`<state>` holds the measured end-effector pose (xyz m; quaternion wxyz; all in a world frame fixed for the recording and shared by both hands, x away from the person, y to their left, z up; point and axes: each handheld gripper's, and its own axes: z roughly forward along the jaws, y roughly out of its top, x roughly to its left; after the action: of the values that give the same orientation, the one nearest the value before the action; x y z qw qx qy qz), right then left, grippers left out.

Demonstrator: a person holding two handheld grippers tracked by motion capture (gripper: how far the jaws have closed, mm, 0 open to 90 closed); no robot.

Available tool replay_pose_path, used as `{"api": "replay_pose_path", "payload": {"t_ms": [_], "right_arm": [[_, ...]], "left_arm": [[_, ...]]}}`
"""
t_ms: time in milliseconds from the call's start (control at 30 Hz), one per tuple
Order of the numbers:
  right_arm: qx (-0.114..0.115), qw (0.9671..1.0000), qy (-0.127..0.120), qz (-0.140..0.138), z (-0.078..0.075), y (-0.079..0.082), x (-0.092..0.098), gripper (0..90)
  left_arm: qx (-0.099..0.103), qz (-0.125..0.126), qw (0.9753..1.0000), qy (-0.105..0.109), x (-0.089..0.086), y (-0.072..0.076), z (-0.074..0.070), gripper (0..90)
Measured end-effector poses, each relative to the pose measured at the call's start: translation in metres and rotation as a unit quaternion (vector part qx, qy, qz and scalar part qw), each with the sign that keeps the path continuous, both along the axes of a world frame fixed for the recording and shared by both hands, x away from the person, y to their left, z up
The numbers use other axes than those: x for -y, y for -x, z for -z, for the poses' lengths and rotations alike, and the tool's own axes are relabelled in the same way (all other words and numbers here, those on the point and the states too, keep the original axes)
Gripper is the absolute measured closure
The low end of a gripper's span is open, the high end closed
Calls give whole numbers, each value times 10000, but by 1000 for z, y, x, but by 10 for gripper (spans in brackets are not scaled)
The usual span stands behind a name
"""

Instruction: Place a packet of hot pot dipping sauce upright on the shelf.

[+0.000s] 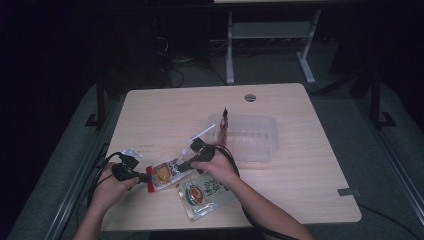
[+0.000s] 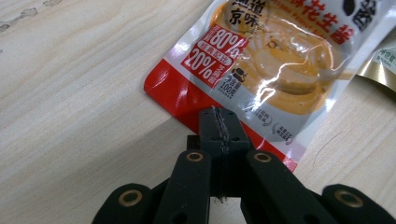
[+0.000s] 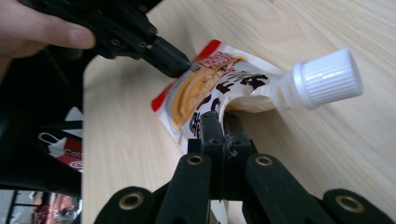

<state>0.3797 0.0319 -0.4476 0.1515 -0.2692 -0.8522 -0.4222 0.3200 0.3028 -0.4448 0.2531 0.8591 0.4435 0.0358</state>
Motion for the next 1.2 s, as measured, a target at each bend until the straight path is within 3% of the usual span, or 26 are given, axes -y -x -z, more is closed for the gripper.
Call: {"api": "replay_pose_path", "payload": {"t_ms": [200, 333, 433, 567, 867, 1200], "right_arm": [[-130, 9992, -335, -150, -9, 3, 2, 900], [-82, 9983, -535, -220, -21, 8, 2, 900], [-91, 9972, -699, -251, -29, 9, 4, 900], [-66, 9955, -886, -333, -40, 13, 5, 900], [15, 9926, -1147, -389, -57, 17, 10, 900], [116, 9911, -1299, -278, -70, 22, 36, 900]], "left_arm": [[-91, -58, 9997, 215, -1, 0, -1, 880], [44, -46, 9990, 439, 3, 1, -5, 894], [39, -16, 9981, 612, 8, 2, -7, 897], [130, 217, 9970, 733, 16, 3, -10, 898], [106, 692, 9923, 1024, 44, 9, -14, 897], [247, 671, 9907, 1156, 43, 11, -18, 898]]}}
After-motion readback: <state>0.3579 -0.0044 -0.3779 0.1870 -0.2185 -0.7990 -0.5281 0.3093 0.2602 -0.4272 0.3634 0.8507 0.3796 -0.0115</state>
